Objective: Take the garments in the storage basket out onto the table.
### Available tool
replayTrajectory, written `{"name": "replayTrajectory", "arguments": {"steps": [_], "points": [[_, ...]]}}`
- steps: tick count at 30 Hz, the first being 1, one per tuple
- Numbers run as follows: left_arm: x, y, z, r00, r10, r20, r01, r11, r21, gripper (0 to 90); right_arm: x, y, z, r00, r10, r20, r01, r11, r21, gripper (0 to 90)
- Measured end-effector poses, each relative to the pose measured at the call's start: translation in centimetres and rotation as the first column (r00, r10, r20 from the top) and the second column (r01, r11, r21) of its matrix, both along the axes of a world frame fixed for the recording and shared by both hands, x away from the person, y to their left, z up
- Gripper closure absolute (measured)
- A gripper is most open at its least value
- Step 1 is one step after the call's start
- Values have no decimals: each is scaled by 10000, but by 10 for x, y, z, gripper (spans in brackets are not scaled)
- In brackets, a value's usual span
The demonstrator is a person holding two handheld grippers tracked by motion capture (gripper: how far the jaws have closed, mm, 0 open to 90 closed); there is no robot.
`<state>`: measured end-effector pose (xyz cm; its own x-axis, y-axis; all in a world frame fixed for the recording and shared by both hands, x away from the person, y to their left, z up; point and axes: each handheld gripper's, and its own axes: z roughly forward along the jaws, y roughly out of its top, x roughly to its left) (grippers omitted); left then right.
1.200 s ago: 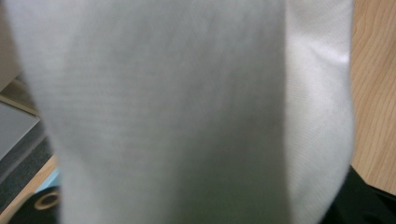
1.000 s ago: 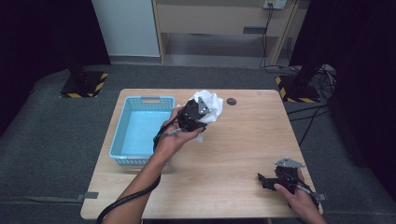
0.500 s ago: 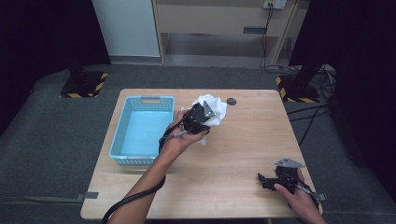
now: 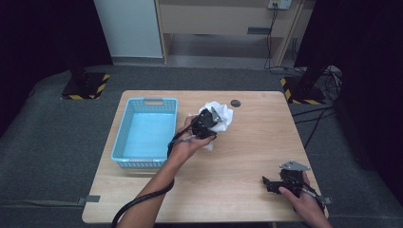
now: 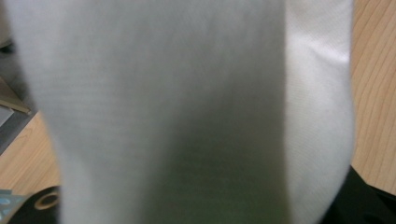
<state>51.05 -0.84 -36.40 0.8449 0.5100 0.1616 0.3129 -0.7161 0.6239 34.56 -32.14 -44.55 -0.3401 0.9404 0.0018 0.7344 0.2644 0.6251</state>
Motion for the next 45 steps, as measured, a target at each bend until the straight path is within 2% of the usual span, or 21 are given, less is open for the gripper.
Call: {"name": "replayTrajectory", "arguments": {"steps": [11,16,24,45], "points": [[5,-7,-11,9998,185,-116,-184,9998,66,536,0,0,0,10000,-6,-12,6,10000,5,3],[4,-11,-17,9999,114,-87,-112,9995,301,536,0,0,0,10000,-6,-11,6,10000,5,3],[3,-11,-31,9995,166,-272,-154,9988,459,536,0,0,0,10000,-9,-11,9,10000,6,3],[1,-22,-48,9992,99,-385,-66,9963,851,534,0,0,0,10000,8,-15,-8,10000,7,3]]}}
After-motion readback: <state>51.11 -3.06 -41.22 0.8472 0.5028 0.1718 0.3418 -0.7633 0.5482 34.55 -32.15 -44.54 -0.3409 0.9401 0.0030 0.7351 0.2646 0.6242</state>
